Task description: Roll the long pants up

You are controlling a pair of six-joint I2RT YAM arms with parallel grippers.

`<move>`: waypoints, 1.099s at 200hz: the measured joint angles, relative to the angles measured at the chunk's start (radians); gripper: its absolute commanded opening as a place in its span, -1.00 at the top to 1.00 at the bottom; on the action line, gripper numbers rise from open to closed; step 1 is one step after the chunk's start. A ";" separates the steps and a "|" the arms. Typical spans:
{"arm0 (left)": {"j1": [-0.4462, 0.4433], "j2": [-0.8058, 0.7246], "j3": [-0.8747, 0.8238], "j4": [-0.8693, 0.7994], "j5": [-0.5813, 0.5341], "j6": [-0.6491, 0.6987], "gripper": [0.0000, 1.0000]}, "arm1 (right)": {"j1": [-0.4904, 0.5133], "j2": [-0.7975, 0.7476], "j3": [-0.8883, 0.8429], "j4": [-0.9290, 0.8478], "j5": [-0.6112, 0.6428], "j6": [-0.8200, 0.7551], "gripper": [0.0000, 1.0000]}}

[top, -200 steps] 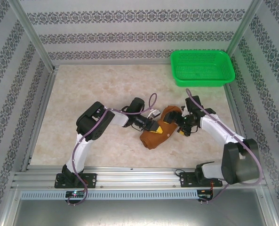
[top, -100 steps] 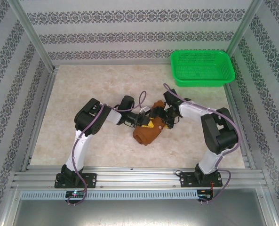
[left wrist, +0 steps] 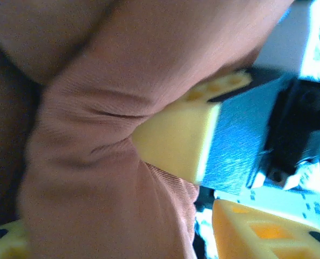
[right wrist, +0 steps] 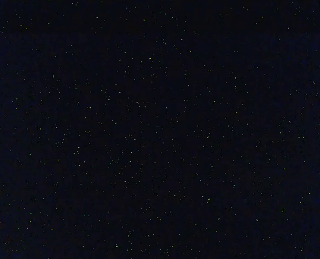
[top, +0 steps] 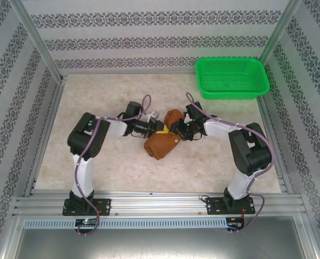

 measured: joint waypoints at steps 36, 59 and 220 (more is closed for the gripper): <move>0.216 -0.294 0.136 -0.311 -0.182 0.241 -0.10 | -0.056 -0.056 0.041 -0.203 0.018 -0.043 1.00; 0.320 -0.422 0.123 -0.304 -0.219 0.279 0.08 | -0.092 -0.044 0.212 -0.415 0.044 -0.079 1.00; 0.253 -0.127 -0.019 -0.248 -0.226 0.245 0.31 | -0.634 0.668 1.603 -0.599 -0.016 0.076 1.00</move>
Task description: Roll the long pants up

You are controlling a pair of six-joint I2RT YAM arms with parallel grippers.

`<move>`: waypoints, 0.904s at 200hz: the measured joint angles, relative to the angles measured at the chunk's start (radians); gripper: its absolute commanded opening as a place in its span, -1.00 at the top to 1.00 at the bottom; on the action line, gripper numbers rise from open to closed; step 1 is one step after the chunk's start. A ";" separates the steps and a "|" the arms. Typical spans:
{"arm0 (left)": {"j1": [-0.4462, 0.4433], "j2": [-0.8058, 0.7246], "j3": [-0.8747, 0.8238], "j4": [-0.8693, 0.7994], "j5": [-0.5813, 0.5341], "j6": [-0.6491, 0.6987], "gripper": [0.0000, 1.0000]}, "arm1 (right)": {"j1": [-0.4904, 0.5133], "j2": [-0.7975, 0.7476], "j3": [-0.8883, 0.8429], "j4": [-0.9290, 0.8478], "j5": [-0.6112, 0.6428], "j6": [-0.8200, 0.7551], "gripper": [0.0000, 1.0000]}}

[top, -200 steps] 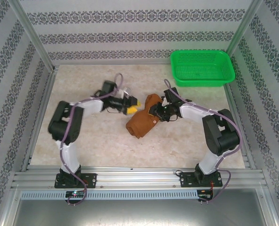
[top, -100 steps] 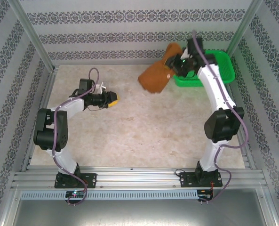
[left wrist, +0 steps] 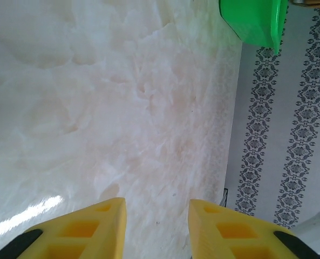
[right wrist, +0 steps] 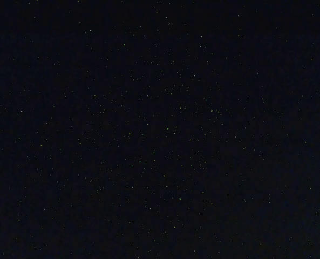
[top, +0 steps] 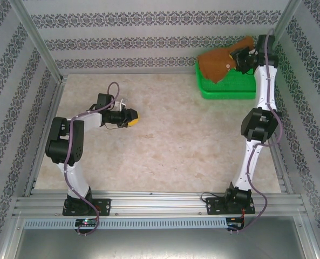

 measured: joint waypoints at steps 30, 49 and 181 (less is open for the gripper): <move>-0.020 0.046 0.058 -0.006 -0.006 0.000 0.33 | -0.047 0.119 0.000 0.067 -0.008 0.019 1.00; -0.028 0.067 0.086 -0.018 -0.015 0.001 0.35 | -0.065 0.173 -0.003 0.084 -0.007 0.023 1.00; -0.040 0.098 0.124 -0.150 -0.145 0.051 0.07 | -0.018 -0.222 -0.585 0.087 0.330 -0.003 -0.81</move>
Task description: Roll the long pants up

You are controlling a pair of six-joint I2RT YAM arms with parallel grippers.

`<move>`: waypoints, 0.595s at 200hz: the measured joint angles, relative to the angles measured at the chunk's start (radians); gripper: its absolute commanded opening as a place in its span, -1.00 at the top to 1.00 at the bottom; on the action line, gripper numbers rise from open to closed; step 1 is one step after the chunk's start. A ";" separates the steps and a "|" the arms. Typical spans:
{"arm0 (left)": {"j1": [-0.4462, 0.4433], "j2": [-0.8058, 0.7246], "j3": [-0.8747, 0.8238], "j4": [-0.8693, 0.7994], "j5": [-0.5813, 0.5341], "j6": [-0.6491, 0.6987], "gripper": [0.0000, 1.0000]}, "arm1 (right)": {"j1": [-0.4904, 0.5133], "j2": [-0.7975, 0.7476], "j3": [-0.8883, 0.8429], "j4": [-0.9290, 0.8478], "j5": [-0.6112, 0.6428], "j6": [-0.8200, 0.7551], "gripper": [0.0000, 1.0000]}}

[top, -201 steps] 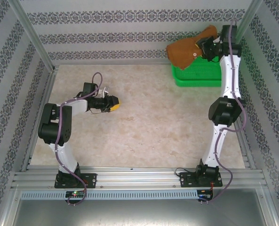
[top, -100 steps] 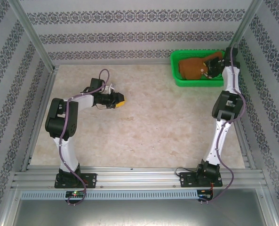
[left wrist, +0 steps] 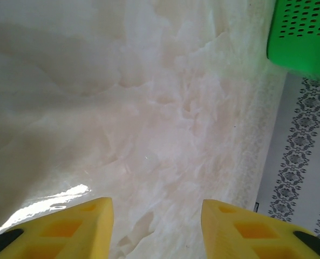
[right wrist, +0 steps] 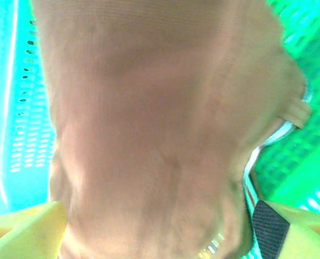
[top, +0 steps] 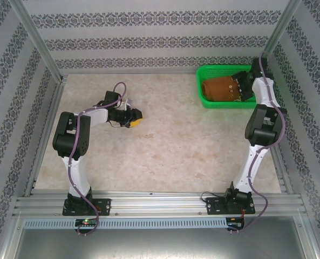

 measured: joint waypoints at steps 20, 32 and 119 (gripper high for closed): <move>0.000 -0.015 0.013 -0.020 -0.031 0.019 0.08 | 0.010 -0.090 0.000 -0.047 0.067 -0.045 -0.81; 0.000 -0.033 0.029 -0.040 -0.063 0.041 0.08 | 0.019 -0.151 0.000 -0.071 0.095 -0.074 -0.81; -0.008 -0.582 -0.355 0.217 -0.854 0.291 -1.00 | 0.531 -0.832 -0.805 0.271 0.347 -0.620 -0.81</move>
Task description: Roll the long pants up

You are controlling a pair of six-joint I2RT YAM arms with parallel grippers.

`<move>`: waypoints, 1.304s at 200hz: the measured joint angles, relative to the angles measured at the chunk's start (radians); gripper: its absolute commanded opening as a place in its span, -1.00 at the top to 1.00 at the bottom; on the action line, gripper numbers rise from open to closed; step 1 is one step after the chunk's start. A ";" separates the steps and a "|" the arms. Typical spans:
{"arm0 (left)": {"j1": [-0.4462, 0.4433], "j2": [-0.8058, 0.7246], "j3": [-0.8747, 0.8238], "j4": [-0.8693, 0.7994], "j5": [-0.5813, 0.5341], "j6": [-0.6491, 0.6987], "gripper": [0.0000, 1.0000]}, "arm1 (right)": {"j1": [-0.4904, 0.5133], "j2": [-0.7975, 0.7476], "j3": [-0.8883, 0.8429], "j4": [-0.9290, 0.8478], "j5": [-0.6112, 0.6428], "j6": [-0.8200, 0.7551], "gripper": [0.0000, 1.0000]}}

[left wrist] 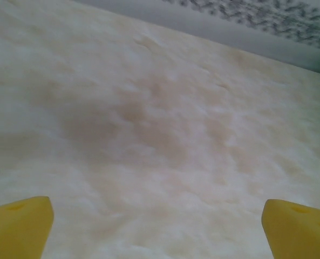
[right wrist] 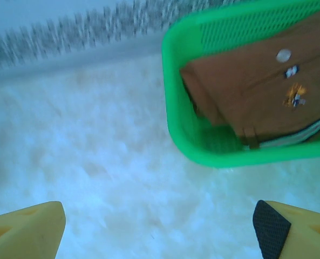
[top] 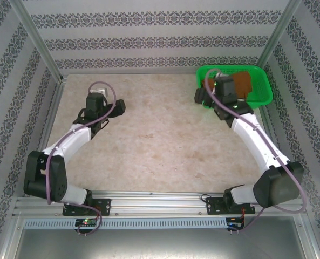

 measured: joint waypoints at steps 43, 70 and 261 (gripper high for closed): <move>-0.006 -0.102 -0.227 0.136 -0.309 0.225 -1.00 | 0.084 -0.067 -0.317 0.115 0.089 -0.135 -0.83; 0.044 -0.212 -0.430 0.297 -0.302 0.286 -1.00 | 0.109 -0.124 -0.419 0.197 0.097 -0.162 -0.82; 0.115 0.141 -0.511 0.824 -0.052 0.350 -1.00 | -0.192 0.032 -0.860 1.120 0.040 -0.302 -0.96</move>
